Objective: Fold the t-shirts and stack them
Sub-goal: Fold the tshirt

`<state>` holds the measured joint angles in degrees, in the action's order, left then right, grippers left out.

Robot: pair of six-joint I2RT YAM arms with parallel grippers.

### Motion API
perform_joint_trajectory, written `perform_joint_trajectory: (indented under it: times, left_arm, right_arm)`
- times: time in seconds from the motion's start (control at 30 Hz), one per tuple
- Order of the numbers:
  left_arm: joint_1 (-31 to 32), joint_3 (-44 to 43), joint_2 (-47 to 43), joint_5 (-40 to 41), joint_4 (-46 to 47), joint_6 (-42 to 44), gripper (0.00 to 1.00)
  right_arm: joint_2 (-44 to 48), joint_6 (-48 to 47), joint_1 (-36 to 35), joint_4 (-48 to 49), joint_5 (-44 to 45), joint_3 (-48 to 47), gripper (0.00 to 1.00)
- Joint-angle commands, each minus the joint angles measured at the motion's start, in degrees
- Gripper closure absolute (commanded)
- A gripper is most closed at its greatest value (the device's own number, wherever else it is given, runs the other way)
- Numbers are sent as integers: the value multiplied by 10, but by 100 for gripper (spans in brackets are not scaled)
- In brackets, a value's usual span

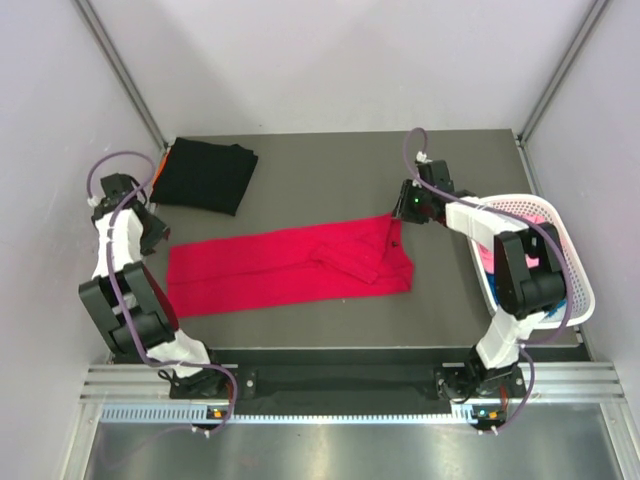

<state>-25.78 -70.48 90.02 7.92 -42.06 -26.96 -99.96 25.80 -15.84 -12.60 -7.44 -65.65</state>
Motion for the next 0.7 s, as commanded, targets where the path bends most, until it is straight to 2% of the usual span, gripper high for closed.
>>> perform_joint_trajectory:
  times: [0.0, 0.1, 0.17, 0.27, 0.43, 0.67]
  left_arm:
    - [2, 15, -84, -192, 88, -36, 53]
    - [5, 34, -83, -284, 124, -66, 52]
    - [5, 29, -60, -317, 111, -69, 52]
    - [4, 58, -44, -352, 140, -78, 52]
    - [4, 106, -8, -372, 174, -87, 53]
    - [5, 132, 36, -298, 183, -70, 53]
  right_arm:
    - [-28, -16, 5, 19, -17, -47, 76]
    - [-57, -15, 4, 8, -29, -76, 85]
    - [-75, -13, 5, -3, -28, -93, 86]
    - [-95, -15, 5, -10, -21, -105, 87]
    - [-131, -22, 5, -37, 7, -128, 92]
    - [-156, -31, 8, -63, 52, -135, 99]
